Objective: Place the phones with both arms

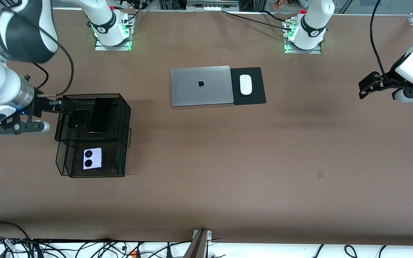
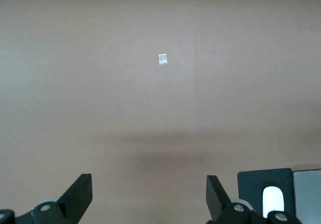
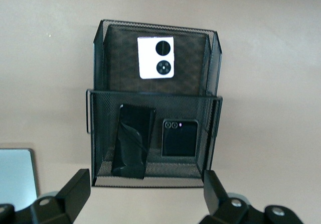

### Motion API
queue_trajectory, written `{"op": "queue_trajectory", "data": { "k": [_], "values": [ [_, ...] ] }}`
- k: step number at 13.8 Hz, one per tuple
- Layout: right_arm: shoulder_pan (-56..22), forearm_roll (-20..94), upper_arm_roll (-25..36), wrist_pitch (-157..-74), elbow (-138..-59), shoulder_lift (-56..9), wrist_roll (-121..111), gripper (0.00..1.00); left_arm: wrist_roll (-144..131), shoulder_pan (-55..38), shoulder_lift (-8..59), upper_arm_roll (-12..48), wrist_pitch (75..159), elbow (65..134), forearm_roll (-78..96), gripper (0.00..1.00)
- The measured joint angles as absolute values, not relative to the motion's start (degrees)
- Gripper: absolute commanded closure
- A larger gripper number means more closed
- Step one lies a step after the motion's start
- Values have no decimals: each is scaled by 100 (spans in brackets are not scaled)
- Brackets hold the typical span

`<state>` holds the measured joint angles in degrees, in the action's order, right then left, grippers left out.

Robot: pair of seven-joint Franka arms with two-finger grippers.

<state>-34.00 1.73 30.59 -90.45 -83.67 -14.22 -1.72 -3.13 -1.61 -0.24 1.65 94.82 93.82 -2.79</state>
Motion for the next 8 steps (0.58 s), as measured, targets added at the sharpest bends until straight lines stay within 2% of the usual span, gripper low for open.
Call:
{"op": "queue_trajectory", "data": {
  "k": [5, 8],
  "values": [
    [-1230, -67, 1212, -9041, -8947, -452, -48, 0, -316, -160, -24, 166, 9437, 9374, -279, 0],
    [-219, -67, 529, -8970, -9071, -170, -48, 0, -322, -162, -19, 166, 9432, 9372, -279, 0]
  ]
}}
